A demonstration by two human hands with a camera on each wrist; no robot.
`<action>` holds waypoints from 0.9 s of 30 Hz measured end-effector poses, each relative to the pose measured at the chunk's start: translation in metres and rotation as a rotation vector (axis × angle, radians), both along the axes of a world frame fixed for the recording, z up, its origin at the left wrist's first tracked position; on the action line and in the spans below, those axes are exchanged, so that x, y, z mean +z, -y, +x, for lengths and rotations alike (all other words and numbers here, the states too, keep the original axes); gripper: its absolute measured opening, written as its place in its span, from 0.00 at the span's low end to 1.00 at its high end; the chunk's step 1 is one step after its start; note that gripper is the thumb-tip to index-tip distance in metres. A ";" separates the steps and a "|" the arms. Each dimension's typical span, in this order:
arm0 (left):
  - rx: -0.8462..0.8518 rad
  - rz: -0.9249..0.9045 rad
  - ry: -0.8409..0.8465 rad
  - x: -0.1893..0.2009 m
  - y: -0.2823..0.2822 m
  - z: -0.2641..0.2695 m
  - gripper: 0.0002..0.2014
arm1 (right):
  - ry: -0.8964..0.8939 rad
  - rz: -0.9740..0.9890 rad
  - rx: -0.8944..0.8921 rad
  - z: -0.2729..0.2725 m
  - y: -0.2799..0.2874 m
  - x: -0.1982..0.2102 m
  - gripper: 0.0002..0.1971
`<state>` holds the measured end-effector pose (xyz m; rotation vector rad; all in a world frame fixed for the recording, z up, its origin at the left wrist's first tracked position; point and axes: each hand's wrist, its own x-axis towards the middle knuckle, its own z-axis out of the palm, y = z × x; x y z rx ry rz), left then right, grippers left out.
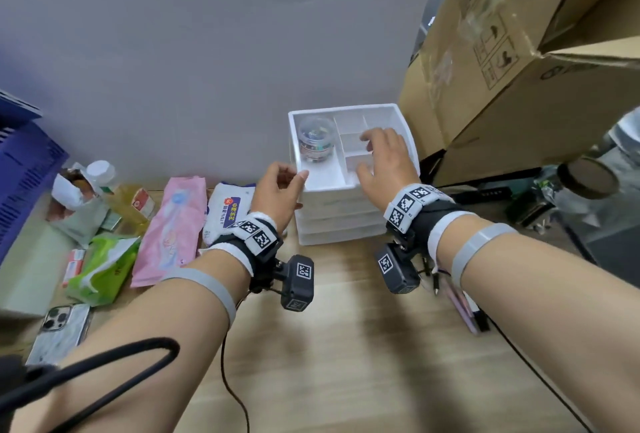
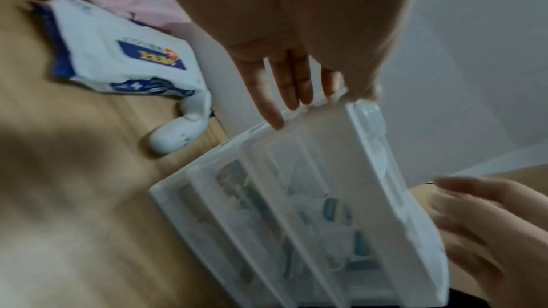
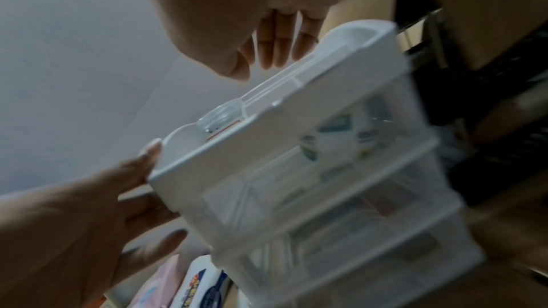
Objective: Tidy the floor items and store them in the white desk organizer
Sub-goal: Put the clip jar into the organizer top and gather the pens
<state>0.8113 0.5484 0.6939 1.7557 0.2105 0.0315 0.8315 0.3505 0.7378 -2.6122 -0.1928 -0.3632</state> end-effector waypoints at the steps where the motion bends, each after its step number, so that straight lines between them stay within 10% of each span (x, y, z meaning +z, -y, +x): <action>1: 0.059 0.003 -0.050 -0.006 0.000 -0.003 0.21 | 0.010 0.026 -0.020 -0.009 0.010 -0.003 0.16; 5: 0.214 -0.251 -0.498 -0.055 0.010 -0.019 0.19 | -0.218 0.140 -0.219 -0.048 0.058 -0.027 0.05; 9: -0.145 -0.007 -0.813 -0.099 0.046 -0.057 0.06 | -0.488 0.098 -0.373 -0.082 0.125 -0.081 0.07; 11: -0.320 0.045 -0.801 -0.108 0.079 -0.067 0.06 | -0.604 0.038 -0.437 -0.102 0.162 -0.104 0.07; 15: -0.418 0.151 -0.721 -0.111 0.150 -0.063 0.12 | -0.804 -0.155 -0.554 -0.134 0.222 -0.129 0.44; 19: -0.458 0.442 -0.665 -0.122 0.214 -0.052 0.37 | -0.951 -0.150 -0.511 -0.142 0.249 -0.148 0.70; 27: -0.367 0.942 -0.519 -0.147 0.298 -0.026 0.53 | -0.870 -0.253 -0.392 -0.131 0.239 -0.176 0.66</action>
